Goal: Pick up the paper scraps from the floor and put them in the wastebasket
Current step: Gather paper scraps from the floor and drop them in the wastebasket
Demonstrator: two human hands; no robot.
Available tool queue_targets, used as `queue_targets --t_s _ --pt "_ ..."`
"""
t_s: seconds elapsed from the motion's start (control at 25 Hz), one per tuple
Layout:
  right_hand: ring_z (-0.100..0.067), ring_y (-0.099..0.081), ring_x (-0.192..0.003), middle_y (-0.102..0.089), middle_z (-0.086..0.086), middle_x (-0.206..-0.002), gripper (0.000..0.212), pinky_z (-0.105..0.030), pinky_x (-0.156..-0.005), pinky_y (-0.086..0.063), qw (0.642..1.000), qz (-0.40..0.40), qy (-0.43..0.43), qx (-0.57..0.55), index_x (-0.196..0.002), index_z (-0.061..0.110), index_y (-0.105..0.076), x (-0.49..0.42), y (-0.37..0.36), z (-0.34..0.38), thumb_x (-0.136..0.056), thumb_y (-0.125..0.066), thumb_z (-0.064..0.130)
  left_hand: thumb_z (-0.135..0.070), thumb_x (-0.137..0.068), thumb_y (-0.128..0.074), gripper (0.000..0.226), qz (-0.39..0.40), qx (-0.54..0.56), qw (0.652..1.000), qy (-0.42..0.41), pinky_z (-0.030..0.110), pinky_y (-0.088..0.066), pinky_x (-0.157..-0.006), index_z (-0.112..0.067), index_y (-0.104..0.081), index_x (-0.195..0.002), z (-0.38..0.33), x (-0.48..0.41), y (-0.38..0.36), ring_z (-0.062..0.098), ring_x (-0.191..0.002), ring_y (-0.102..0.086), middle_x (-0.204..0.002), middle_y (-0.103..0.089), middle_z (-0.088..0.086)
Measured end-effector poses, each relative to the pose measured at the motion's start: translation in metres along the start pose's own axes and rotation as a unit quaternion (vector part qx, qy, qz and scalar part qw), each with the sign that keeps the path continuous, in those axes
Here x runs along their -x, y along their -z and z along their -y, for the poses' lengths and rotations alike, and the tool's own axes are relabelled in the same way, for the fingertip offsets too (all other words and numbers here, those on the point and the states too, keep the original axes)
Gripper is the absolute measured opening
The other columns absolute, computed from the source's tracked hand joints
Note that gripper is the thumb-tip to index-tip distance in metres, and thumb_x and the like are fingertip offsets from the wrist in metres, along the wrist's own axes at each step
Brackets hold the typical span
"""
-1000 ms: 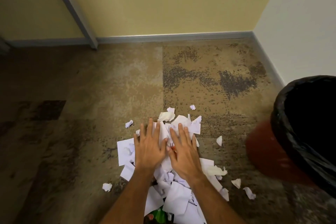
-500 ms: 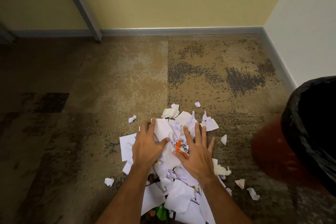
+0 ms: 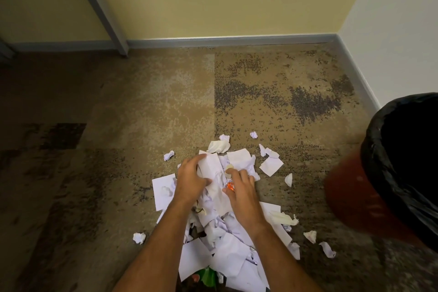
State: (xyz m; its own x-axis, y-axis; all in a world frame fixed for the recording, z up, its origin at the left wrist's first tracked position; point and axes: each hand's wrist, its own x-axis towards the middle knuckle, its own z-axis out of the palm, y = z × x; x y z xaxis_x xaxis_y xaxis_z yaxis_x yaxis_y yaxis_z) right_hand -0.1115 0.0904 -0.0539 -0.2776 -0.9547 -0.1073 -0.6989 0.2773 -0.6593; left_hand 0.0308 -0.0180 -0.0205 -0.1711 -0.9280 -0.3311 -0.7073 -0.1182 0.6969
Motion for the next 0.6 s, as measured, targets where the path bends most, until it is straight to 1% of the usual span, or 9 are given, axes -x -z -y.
queue_targets --t_s 0.12,0.2,0.28,0.36,0.44,0.52,0.6 --pt "-0.020 -0.054 -0.112 -0.052 0.005 -0.116 0.031 -0.030 -0.093 -0.050 0.994 -0.014 -0.009 -0.107 -0.121 0.025 -0.062 -0.013 0.008 0.002 -0.098 -0.075 0.009 0.004 -0.067 -0.096 0.084 0.006 0.002 1.000 -0.022 0.042 -0.052 -0.108 -0.015 -0.066 -0.143 -0.016 -0.006 0.009 0.032 -0.130 -0.060 -0.143 -0.062 0.009" --pt "-0.019 -0.058 -0.108 -0.051 0.006 -0.111 0.025 -0.025 -0.089 -0.050 0.988 -0.040 -0.008 -0.147 -0.110 0.024 -0.063 -0.018 0.018 0.007 -0.098 -0.073 0.005 0.005 -0.067 -0.095 0.084 0.007 -0.008 0.999 -0.040 0.044 -0.053 -0.107 -0.015 -0.065 -0.143 -0.028 -0.007 0.015 0.032 -0.129 -0.060 -0.144 -0.061 0.009" --pt "-0.018 -0.060 -0.109 -0.052 0.005 -0.111 0.020 -0.021 -0.087 -0.051 0.984 -0.063 -0.006 -0.167 -0.103 0.022 -0.063 -0.023 0.034 0.014 -0.100 -0.071 0.004 0.004 -0.068 -0.095 0.084 0.011 -0.031 0.998 -0.057 0.043 -0.053 -0.104 -0.015 -0.065 -0.144 -0.042 -0.009 0.022 0.032 -0.126 -0.061 -0.142 -0.062 0.010" --pt "-0.017 -0.061 -0.108 -0.053 0.002 -0.111 0.014 -0.015 -0.086 -0.049 0.979 -0.088 -0.003 -0.185 -0.102 0.019 -0.064 -0.027 0.055 0.021 -0.102 -0.069 0.005 0.004 -0.068 -0.094 0.082 0.025 -0.055 0.996 -0.064 0.039 -0.054 -0.095 -0.016 -0.065 -0.143 -0.063 -0.012 0.029 0.030 -0.122 -0.062 -0.140 -0.063 0.011" --pt "-0.015 -0.061 -0.106 -0.053 0.000 -0.111 0.010 -0.011 -0.083 -0.045 0.973 -0.122 0.000 -0.198 -0.102 0.016 -0.065 -0.032 0.080 0.024 -0.102 -0.068 0.006 0.005 -0.069 -0.094 0.081 0.036 -0.066 0.995 -0.069 0.032 -0.049 -0.085 -0.017 -0.066 -0.142 -0.090 -0.017 0.038 0.026 -0.112 -0.061 -0.136 -0.065 0.012" --pt "-0.008 -0.061 -0.103 -0.054 0.000 -0.111 0.006 -0.011 -0.082 -0.045 0.964 -0.162 -0.005 -0.209 -0.102 0.015 -0.067 -0.036 0.105 0.026 -0.102 -0.069 0.009 0.004 -0.069 -0.093 0.081 0.046 -0.067 0.994 -0.075 0.029 -0.047 -0.081 -0.019 -0.066 -0.141 -0.124 -0.020 0.045 0.023 -0.105 -0.060 -0.131 -0.067 0.011" --pt "-0.001 -0.060 -0.100 -0.055 0.002 -0.110 0.003 -0.012 -0.080 -0.045 0.956 -0.193 -0.014 -0.219 -0.102 0.014 -0.069 -0.039 0.127 0.030 -0.102 -0.072 0.012 0.004 -0.069 -0.094 0.080 0.060 -0.069 0.992 -0.088 0.029 -0.049 -0.078 -0.021 -0.067 -0.141 -0.157 -0.019 0.047 0.025 -0.102 -0.062 -0.128 -0.069 0.011"
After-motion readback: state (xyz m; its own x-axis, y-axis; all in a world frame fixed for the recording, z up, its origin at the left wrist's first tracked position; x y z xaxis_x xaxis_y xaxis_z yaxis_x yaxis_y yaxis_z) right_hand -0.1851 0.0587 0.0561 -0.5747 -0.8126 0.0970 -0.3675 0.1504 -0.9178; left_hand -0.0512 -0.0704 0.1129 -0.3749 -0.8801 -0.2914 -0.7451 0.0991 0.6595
